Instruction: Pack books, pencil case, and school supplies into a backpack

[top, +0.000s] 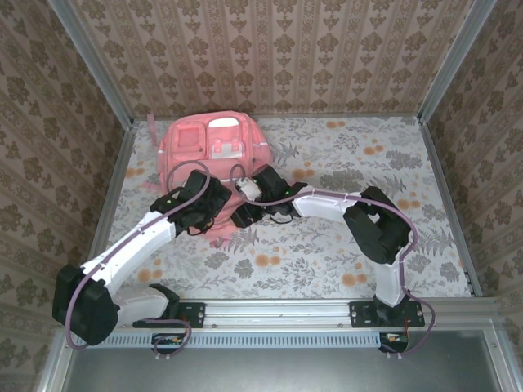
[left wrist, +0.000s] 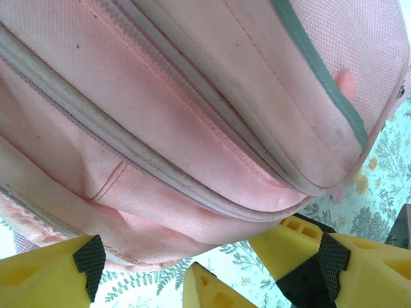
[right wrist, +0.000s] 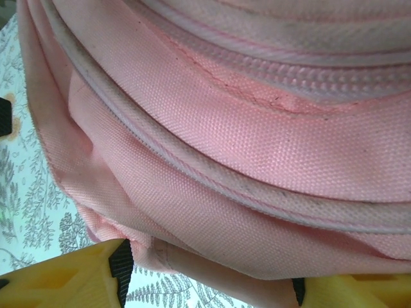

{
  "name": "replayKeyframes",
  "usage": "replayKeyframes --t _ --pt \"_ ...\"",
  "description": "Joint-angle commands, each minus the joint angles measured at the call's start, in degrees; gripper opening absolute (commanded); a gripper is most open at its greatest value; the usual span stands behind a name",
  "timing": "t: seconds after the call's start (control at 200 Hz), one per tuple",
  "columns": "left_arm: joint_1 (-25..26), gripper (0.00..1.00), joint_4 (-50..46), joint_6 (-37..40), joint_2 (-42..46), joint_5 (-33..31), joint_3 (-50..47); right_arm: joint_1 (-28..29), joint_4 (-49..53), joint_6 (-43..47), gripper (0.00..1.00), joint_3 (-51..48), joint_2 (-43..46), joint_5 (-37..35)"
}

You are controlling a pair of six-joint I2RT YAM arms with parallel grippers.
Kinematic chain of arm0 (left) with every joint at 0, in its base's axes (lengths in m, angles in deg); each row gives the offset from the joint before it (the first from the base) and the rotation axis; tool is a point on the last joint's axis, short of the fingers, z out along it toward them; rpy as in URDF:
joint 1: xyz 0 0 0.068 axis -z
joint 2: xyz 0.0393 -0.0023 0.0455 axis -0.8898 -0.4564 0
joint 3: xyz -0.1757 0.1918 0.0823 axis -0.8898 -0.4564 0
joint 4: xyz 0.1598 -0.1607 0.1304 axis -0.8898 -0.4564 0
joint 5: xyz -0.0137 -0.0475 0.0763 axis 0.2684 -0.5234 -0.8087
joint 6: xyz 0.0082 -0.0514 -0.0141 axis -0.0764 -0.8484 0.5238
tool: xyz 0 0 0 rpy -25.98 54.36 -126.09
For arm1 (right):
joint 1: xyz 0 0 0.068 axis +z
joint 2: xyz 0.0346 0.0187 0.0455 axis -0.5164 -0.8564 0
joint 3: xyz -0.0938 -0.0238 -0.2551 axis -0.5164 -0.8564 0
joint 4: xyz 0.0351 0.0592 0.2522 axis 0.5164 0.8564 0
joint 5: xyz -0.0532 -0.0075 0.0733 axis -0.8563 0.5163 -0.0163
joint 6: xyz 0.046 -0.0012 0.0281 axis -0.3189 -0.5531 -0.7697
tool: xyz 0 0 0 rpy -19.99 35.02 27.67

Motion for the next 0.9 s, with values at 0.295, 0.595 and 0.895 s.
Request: replayKeyframes --t 0.295,0.595,0.895 --pt "-0.58 0.89 0.44 2.41 -0.35 2.69 -0.54 1.49 -6.16 -0.7 0.67 3.85 -4.13 1.39" --pt "-2.15 0.89 -0.46 3.56 1.23 2.25 -0.99 2.91 -9.75 -7.22 0.58 -0.11 1.2 8.41" --pt "-4.11 0.88 -1.83 4.42 3.62 2.18 -2.17 4.42 -10.49 -8.55 0.53 -2.6 3.58 8.57"
